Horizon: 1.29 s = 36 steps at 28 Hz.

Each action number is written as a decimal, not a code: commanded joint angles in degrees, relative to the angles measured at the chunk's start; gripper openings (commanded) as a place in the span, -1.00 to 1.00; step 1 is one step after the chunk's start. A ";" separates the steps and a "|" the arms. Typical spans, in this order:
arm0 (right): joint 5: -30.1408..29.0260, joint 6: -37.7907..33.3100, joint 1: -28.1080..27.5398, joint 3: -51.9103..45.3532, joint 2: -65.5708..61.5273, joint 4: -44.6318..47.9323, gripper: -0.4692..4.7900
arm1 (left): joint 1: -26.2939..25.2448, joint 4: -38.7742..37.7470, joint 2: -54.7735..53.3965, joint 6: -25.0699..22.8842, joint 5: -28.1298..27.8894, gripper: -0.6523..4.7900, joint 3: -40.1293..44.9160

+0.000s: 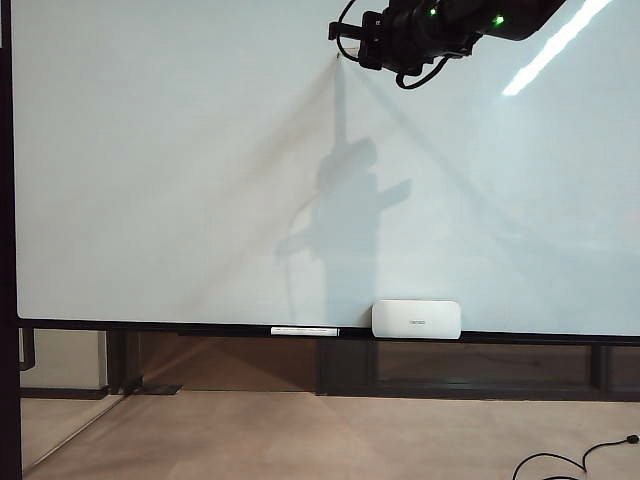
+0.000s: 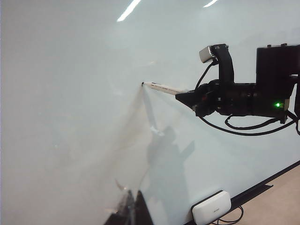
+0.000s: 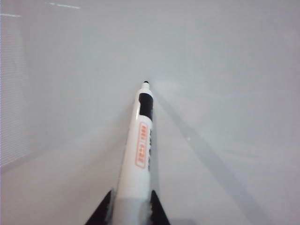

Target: Reach to the right to find the marker pen, pick it up, and write the number 15 on the whiteboard.

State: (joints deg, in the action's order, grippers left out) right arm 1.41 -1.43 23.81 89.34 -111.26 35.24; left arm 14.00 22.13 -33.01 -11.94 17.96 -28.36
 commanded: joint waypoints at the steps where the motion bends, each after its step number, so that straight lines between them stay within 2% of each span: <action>1: 0.20 0.20 0.02 0.37 0.26 0.98 -0.83 | -0.07 1.09 0.09 -0.07 0.31 -0.78 -0.24; 15: 2.97 -0.09 -0.13 0.31 -1.75 -5.09 -0.83 | -0.07 1.09 0.11 -0.15 0.24 -0.78 -0.24; 24: 2.97 -0.55 -0.15 0.22 -4.48 -10.95 -0.83 | -0.09 1.11 0.17 -1.36 0.07 -0.78 -0.24; 36: 2.71 -1.60 -0.13 0.22 -5.70 -13.90 -0.83 | -0.11 0.44 0.15 -1.53 0.07 -0.78 -0.90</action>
State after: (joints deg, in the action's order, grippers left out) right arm 3.25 -2.50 23.77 89.43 -117.10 21.89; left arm 13.98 22.15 -32.95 -13.30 17.91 -28.97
